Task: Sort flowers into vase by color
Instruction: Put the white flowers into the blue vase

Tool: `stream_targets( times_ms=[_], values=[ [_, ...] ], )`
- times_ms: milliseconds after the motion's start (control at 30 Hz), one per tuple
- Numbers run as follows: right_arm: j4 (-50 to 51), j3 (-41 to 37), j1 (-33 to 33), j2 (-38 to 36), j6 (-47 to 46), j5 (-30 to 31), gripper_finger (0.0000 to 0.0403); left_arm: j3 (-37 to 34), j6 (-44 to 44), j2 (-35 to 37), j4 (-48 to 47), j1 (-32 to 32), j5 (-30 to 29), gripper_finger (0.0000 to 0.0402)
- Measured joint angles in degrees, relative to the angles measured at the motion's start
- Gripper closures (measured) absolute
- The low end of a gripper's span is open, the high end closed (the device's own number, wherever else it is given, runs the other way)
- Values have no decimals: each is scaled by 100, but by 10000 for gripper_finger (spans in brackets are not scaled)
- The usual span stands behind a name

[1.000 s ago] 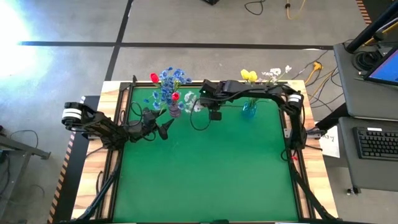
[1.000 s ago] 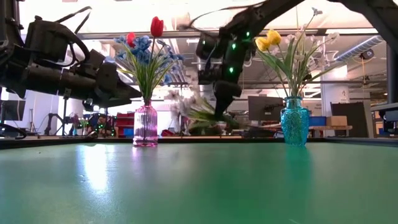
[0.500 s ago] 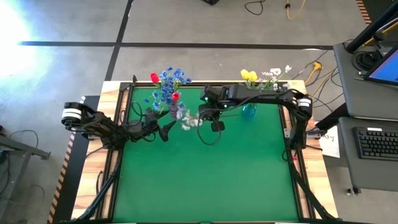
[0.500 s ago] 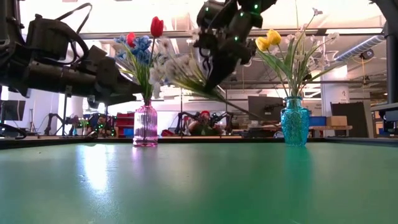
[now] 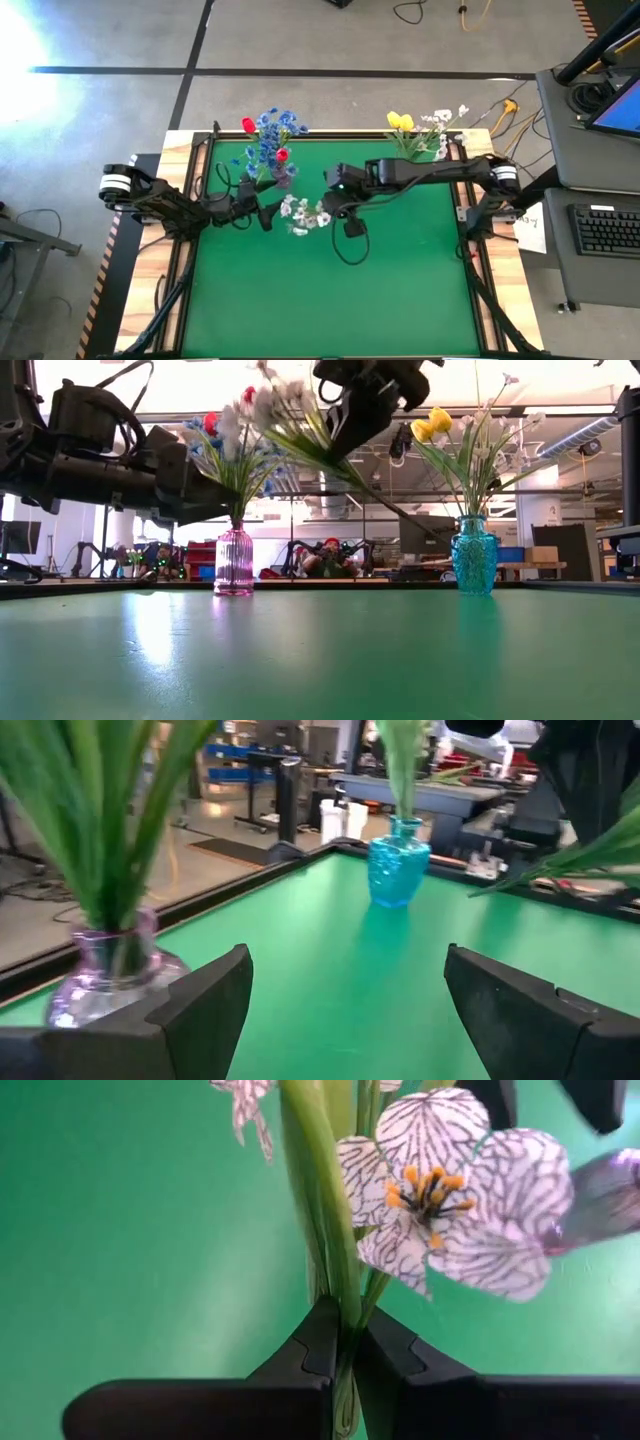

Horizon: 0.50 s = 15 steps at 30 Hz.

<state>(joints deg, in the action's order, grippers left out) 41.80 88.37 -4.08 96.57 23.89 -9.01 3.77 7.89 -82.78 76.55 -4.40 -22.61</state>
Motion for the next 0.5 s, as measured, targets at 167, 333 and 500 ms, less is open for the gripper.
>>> stream_targets(
  times_ms=[167, 333, 500],
  values=[
    [-890, -724, 195, -496, -489, -3, 388, 143, 10, -9, -243, 8, 725, 86],
    [-2222, -1673, 300, -1200, -1009, 145, 389, 431, -88, -9, -761, 8, 1282, 86],
    [-3382, -2557, 401, -1933, -1378, 510, 389, 658, -183, -9, -1151, 39, 1336, 86]
  ],
)
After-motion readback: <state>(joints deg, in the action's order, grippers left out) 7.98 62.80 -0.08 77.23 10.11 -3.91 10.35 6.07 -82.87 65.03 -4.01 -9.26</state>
